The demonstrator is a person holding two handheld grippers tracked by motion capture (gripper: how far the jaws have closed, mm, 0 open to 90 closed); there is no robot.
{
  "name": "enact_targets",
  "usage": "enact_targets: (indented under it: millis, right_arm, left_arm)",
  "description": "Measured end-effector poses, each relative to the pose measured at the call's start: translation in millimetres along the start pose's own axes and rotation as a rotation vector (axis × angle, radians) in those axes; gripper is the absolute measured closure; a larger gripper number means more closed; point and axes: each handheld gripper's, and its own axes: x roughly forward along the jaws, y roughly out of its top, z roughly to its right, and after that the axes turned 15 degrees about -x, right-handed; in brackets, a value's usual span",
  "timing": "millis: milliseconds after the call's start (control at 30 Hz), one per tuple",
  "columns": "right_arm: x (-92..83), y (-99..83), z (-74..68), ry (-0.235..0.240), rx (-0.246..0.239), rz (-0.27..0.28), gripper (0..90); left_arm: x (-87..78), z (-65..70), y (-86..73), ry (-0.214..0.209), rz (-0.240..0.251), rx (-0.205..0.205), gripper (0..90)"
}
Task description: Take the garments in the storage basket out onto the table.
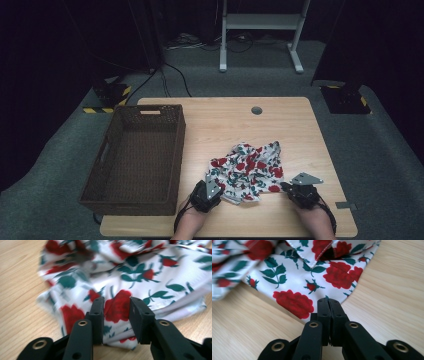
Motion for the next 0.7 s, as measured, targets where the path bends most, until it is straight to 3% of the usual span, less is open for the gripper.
enact_targets:
  millis: [233, 367, 533, 700]
  right_arm:
    - [-14.2, -21.9, 18.5, -0.063, 0.025, -0.023, 88.0]
    - [-21.0, -25.2, 21.7, -0.095, 0.052, -0.014, 77.5]
    - [-26.1, -23.8, 15.8, -0.106, 0.073, 0.037, 69.2]
    - [-18.5, -20.4, 5.0, -0.075, 0.087, 0.064, 59.9]
  left_arm:
    - [-3.4, -1.2, -2.0, 0.008, 0.016, -0.02, 60.3]
    - [-9.7, -0.6, 3.1, 0.01, 0.061, -0.034, 55.5]
    - [-15.0, 6.5, 23.5, -0.01, 0.135, -0.029, 46.3]
    - [8.5, 19.6, 45.2, -0.047, 0.106, -0.001, 40.8]
